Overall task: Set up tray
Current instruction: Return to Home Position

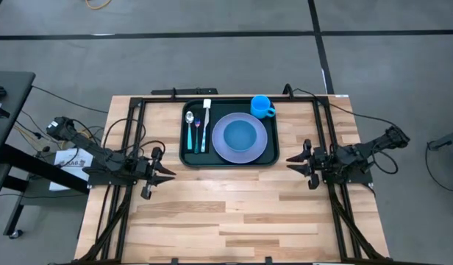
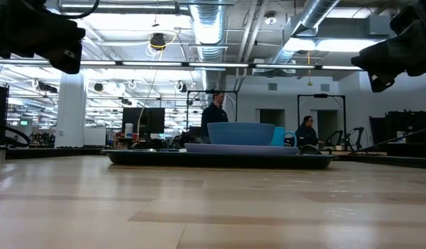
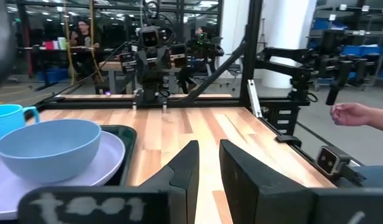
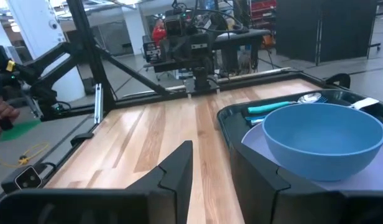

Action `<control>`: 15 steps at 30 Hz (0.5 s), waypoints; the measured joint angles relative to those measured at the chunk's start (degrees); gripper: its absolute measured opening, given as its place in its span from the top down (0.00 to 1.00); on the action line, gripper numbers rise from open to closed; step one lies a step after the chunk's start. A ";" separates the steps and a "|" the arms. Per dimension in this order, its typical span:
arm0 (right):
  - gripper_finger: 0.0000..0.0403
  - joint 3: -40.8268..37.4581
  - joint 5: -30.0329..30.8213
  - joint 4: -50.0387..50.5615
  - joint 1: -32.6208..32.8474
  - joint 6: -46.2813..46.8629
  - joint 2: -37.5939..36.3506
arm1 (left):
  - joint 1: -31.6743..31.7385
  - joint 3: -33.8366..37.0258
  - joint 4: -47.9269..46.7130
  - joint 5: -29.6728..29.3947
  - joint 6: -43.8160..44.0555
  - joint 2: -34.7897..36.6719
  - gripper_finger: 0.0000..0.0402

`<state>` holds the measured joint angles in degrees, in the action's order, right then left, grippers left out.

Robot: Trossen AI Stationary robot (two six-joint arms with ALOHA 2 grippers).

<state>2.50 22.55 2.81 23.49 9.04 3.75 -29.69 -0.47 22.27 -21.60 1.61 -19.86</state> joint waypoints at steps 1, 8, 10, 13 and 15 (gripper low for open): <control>0.75 0.00 0.00 0.00 0.00 0.00 0.00 | 0.00 0.00 0.02 0.34 0.00 0.00 0.87; 0.75 0.00 0.00 0.02 0.00 0.00 0.00 | 0.00 0.00 -0.06 0.80 6.40 0.00 0.87; 0.75 0.00 0.00 0.03 0.00 0.00 0.00 | 0.00 0.00 -0.94 0.80 9.34 -0.02 0.87; 0.75 0.00 0.00 0.04 0.00 0.00 0.00 | 0.00 0.00 -2.70 0.80 10.03 0.00 0.87; 0.75 0.00 0.00 0.03 0.00 0.00 0.00 | 0.00 0.00 -4.87 0.82 9.26 -0.02 0.87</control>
<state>2.50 22.55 2.84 23.49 9.04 3.75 -29.69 -0.47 17.39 -20.78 10.86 -19.88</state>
